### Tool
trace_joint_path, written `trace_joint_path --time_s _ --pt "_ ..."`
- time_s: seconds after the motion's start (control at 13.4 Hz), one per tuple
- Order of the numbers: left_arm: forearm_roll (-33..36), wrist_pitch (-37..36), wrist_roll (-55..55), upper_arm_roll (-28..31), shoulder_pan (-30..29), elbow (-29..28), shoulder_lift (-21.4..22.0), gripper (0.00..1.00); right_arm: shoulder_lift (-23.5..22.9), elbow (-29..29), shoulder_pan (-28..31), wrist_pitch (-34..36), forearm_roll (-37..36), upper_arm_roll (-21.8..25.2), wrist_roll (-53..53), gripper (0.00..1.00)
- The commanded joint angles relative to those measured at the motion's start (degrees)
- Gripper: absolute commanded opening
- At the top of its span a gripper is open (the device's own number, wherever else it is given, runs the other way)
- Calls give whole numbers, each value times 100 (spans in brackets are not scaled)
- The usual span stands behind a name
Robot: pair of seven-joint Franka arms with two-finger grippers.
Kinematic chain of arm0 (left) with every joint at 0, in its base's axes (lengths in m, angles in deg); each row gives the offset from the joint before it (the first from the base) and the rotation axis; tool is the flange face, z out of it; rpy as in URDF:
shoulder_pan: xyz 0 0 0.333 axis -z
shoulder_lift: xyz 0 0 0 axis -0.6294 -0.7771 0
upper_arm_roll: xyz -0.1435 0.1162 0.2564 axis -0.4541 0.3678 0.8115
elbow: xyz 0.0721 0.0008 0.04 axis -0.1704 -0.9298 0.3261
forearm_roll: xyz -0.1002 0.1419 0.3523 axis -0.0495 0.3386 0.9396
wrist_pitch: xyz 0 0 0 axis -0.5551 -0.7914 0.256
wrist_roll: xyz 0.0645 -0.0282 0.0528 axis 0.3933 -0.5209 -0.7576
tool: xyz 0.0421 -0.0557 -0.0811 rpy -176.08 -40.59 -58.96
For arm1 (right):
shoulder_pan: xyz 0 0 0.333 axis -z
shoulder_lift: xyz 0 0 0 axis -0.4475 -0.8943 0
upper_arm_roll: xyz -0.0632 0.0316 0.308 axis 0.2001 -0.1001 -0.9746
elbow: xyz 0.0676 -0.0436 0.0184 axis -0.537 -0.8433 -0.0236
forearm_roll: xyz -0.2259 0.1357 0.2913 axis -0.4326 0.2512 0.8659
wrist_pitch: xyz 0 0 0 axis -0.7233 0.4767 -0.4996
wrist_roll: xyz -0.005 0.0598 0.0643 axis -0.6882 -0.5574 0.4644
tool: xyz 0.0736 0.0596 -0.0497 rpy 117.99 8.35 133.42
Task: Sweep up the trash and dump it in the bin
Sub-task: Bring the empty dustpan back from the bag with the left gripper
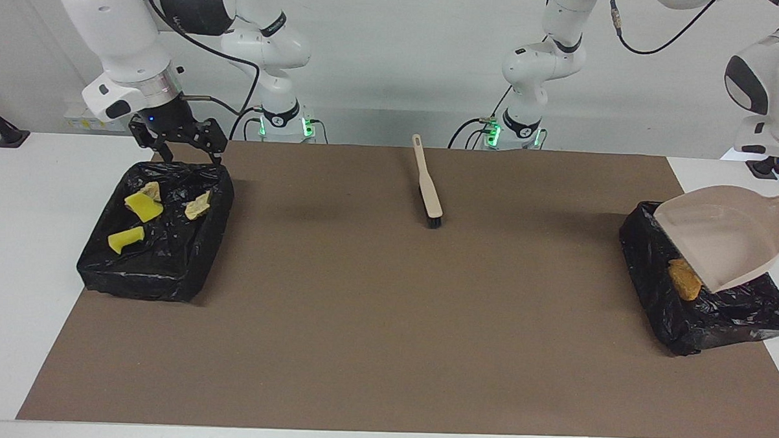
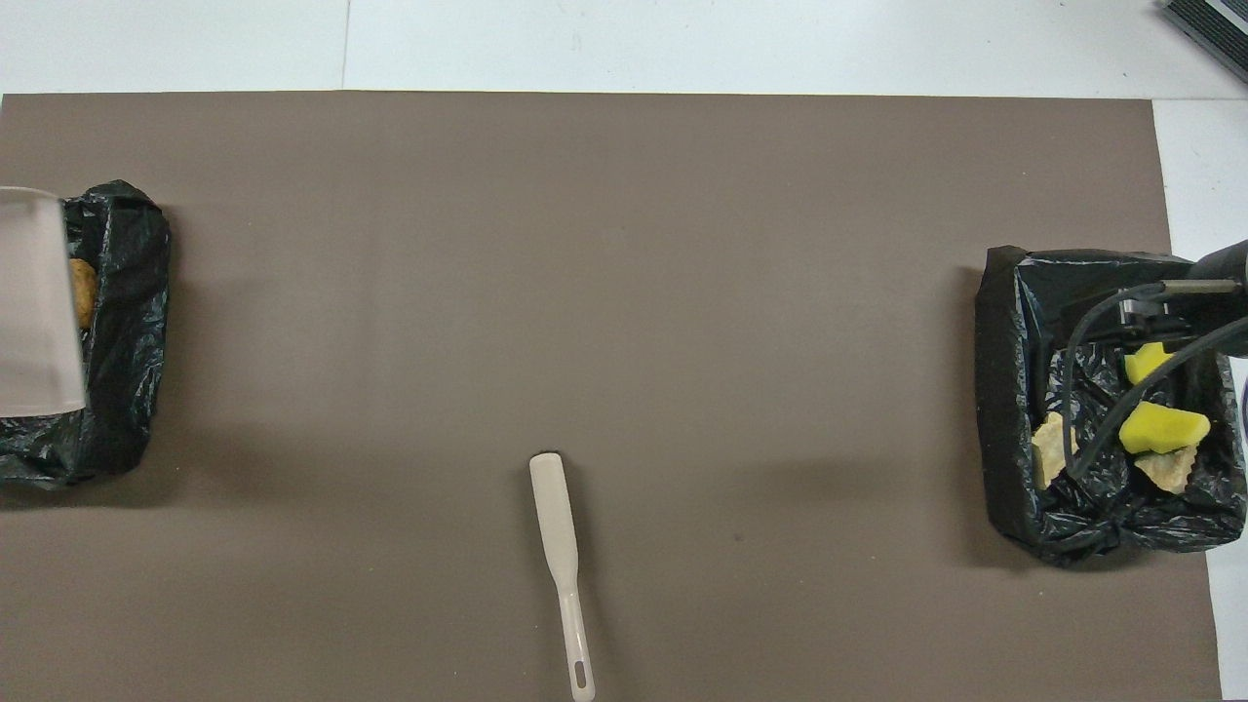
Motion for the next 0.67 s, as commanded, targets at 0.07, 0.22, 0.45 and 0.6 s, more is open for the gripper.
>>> trace_joint_path --time_s 0.07,0.22,0.45,0.6 --pt "-972 -1094 -2221 20 1096 -11 150 0 12 23 20 -58 -38 17 -72 100" --pt "-1368 -1307 -3260 -24 1703 -2 158 0 12 23 12 -58 -21 17 -72 100" --pt "-2404 -1649 -5156 -33 2546 -28 106 0 21 23 -32 -5 -12 0 -72 100" --pt "-2809 -1599 -6467 -33 3084 -2 44 0 21 14 -23 -14 -12 0 -63 100"
